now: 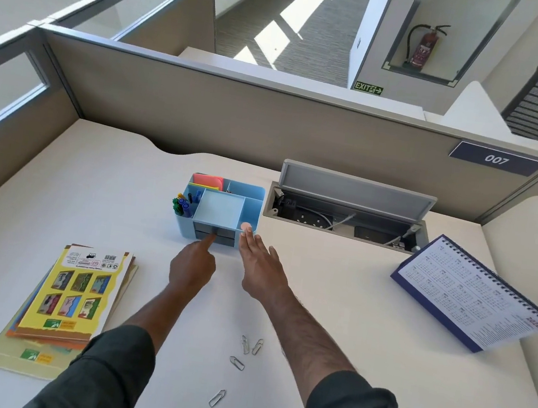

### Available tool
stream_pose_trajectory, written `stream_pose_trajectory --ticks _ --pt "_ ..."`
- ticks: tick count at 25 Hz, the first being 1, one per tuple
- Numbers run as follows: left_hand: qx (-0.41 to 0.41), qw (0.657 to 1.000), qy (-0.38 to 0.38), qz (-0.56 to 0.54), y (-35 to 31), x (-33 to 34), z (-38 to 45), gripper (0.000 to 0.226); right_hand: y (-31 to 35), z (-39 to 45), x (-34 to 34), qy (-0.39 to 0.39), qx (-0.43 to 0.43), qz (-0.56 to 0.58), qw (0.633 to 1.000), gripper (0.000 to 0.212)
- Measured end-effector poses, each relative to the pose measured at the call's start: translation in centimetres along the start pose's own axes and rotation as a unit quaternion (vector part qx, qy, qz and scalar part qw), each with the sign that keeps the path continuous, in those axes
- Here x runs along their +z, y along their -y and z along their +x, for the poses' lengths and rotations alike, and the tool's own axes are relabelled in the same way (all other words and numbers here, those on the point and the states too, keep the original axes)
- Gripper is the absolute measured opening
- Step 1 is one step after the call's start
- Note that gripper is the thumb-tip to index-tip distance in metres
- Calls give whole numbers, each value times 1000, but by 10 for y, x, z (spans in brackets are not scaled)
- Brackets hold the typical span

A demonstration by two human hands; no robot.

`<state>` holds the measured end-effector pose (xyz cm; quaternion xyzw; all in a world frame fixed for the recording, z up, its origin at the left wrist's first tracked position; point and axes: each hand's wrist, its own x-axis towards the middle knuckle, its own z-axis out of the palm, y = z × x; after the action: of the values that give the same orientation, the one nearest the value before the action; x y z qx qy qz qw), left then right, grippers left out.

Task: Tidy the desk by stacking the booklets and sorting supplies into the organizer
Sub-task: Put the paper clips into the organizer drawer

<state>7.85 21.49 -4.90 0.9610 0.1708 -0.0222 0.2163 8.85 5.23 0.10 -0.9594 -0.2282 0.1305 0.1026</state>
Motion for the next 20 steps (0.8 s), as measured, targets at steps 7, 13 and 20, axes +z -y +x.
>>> stream_pose_trajectory --ticks 7,13,20 --pt "68 994 -5 90 6 -2 3 54 -2 1 2 0 -1 -3 1000 91" --pt "75 994 -10 81 14 -3 -23 28 -2 2 1 -12 -6 -5 1000 88" --pt "89 994 -18 68 28 1 -56 21 -2 2 3 -17 -2 -5 1000 90"
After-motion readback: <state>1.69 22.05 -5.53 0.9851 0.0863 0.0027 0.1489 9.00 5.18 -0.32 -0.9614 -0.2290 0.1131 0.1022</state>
